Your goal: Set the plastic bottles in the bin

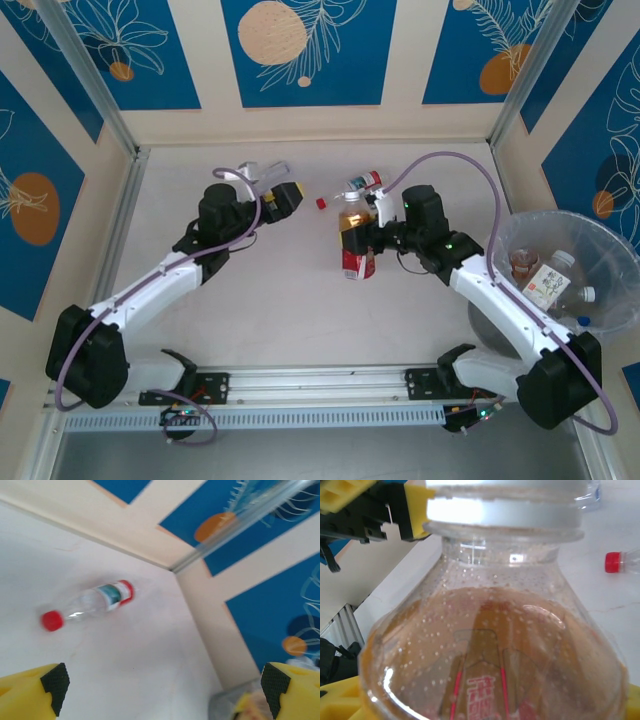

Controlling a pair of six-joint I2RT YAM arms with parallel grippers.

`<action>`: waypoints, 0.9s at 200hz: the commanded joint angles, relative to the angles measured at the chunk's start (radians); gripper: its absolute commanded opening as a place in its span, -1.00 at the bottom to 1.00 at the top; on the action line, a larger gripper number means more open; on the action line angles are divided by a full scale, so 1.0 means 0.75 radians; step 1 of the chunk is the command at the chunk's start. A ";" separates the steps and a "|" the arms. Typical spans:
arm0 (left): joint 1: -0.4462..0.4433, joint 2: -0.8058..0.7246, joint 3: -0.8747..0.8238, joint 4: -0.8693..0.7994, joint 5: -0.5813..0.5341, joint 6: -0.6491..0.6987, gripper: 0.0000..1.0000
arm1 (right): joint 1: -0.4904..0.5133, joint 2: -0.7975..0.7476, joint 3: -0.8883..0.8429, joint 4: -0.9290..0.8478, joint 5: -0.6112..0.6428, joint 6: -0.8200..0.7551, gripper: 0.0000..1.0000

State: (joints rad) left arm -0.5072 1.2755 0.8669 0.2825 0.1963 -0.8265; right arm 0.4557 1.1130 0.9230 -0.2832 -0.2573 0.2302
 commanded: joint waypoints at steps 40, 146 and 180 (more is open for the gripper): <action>-0.005 -0.027 -0.043 -0.178 -0.255 0.029 0.99 | -0.034 -0.114 0.186 -0.220 0.116 -0.048 -0.02; -0.002 0.102 -0.025 -0.138 -0.222 0.000 0.99 | -0.194 -0.276 0.525 -0.712 0.367 -0.039 -0.03; 0.000 0.134 -0.023 -0.113 -0.208 -0.014 0.99 | -0.292 -0.284 0.667 -0.866 0.399 -0.065 -0.02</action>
State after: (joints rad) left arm -0.5068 1.3567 0.8383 0.1631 0.0319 -0.8288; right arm 0.2779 0.9188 1.3495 -0.8059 0.0071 0.2073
